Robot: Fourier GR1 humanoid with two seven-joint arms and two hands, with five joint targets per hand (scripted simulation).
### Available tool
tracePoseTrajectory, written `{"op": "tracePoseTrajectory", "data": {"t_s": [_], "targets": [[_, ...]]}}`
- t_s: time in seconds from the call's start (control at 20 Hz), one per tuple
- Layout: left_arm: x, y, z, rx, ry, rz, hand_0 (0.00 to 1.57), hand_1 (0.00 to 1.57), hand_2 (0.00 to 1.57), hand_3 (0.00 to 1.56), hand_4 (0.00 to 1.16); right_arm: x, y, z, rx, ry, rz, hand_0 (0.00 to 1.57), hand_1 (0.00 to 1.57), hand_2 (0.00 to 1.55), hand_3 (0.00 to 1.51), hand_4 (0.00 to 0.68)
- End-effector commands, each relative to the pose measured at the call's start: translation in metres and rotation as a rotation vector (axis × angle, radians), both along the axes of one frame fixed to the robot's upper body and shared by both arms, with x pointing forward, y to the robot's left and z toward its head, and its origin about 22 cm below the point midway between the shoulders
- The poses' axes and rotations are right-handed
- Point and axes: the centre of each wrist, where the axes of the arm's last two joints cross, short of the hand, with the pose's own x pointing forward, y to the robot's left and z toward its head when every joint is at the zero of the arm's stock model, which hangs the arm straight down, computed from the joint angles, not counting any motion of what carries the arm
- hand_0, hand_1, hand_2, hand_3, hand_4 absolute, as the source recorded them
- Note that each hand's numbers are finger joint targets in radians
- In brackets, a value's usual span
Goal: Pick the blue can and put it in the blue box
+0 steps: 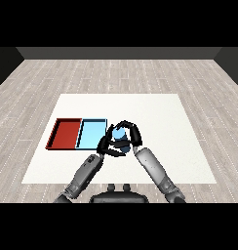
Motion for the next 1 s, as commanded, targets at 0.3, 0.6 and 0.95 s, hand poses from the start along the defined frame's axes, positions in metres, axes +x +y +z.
{"op": "tracePoseTrajectory", "data": {"t_s": [0.3,0.6,0.95], "targets": [[0.002,-0.022,0.003,-0.020,-0.023,-0.025,0.00,0.00,0.00,0.00,0.00,0.001,0.004,-0.007,0.112,0.011,0.017,1.46,1.46,1.45,1.39,0.597],[0.006,-0.033,0.009,0.029,0.009,-0.028,0.00,0.00,0.00,0.00,0.37,-0.002,0.010,-0.024,0.130,0.057,0.035,1.47,1.47,1.46,1.39,0.601],[0.027,-0.040,0.010,0.009,0.071,0.100,0.43,0.43,0.62,0.50,0.57,-0.015,0.028,-0.001,0.223,0.049,0.041,1.47,1.47,1.46,1.39,0.607]]}}
